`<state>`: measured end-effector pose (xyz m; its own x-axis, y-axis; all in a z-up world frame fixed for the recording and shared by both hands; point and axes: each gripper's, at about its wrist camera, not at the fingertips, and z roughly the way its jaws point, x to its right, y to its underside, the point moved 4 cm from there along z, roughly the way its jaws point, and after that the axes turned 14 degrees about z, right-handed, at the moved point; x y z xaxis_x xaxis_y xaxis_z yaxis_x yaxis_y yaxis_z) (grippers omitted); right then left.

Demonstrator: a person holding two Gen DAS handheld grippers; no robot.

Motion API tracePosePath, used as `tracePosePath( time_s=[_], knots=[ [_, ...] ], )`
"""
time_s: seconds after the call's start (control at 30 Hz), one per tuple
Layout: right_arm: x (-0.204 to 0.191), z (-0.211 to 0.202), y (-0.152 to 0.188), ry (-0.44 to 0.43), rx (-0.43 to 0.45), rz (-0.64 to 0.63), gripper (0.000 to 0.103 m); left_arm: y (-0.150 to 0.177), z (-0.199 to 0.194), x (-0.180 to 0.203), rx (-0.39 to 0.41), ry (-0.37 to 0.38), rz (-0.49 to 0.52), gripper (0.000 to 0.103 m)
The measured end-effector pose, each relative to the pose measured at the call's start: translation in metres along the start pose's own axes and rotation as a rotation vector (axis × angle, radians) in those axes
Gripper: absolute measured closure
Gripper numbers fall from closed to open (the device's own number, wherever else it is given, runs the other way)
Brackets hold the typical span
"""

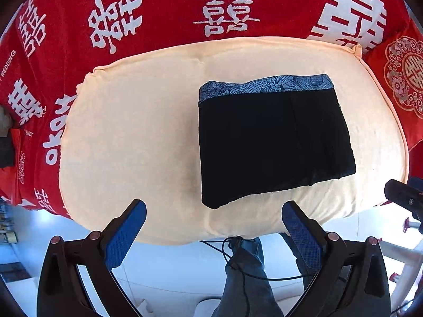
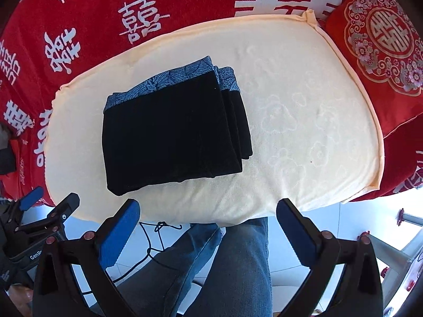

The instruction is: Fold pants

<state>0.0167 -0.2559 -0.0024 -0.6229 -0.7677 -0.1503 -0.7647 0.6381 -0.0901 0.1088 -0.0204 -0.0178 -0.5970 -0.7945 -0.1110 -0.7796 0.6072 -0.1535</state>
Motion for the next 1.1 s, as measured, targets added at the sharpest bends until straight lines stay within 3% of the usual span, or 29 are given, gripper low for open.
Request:
tracePosePath(
  time_s=[0.6, 1.1],
  knots=[
    [-0.017, -0.003, 0.003, 0.052, -0.012, -0.05, 0.0, 0.006, -0.014, 0.004, 0.012, 0.02, -0.029, 0.0],
    [-0.02, -0.009, 0.006, 0.047, 0.018, -0.043, 0.0, -0.006, -0.016, 0.008, 0.007, 0.023, 0.014, 0.0]
  ],
)
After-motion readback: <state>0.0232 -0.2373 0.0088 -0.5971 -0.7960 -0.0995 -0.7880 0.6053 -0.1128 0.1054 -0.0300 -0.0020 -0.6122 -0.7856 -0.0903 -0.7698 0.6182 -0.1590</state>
